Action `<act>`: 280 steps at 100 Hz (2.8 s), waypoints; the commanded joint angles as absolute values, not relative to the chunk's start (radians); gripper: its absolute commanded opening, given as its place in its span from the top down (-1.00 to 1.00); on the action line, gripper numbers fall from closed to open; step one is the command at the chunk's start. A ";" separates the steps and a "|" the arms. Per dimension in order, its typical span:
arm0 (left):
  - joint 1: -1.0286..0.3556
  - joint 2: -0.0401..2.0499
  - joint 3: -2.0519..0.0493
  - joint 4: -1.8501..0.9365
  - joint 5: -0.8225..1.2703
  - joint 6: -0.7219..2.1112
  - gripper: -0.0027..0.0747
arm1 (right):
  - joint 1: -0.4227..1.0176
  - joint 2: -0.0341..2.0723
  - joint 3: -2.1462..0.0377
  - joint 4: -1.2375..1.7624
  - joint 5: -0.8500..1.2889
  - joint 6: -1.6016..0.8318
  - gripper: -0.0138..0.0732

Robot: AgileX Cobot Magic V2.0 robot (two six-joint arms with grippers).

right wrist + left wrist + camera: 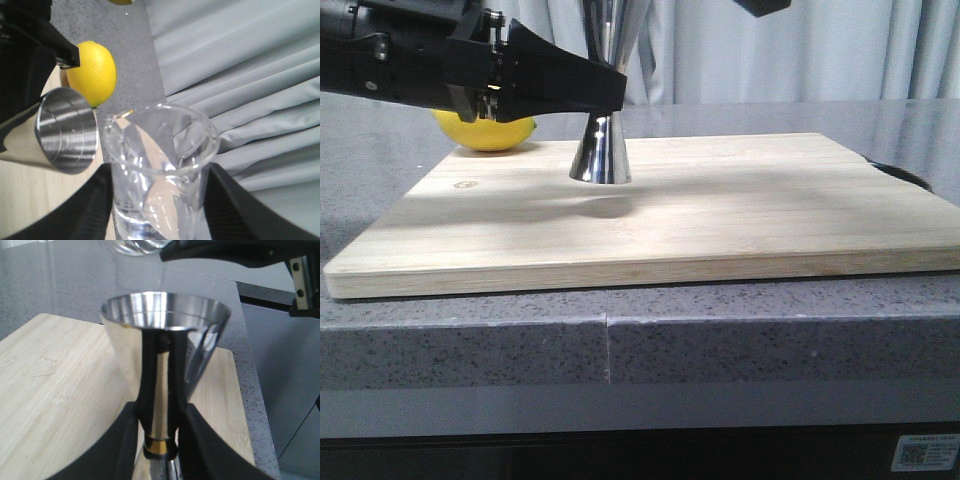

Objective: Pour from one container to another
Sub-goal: 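Tilt the beaker with the right gripper, pouring liquid into the jigger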

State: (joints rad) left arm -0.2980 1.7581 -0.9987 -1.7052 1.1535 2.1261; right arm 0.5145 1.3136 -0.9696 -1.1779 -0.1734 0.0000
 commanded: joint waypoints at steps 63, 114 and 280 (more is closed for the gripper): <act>-0.319 1.715 -1.027 -1.773 1.270 2.129 0.58 | 0.514 1.273 -1.009 -1.199 -0.215 0.000 0.17; -0.333 1.715 -1.027 -1.773 1.270 2.129 0.58 | 0.514 1.273 -1.009 -1.243 -0.215 0.000 0.17; -0.333 1.715 -1.027 -1.773 1.270 2.129 0.58 | 0.514 1.273 -1.009 -1.370 -0.160 0.000 0.17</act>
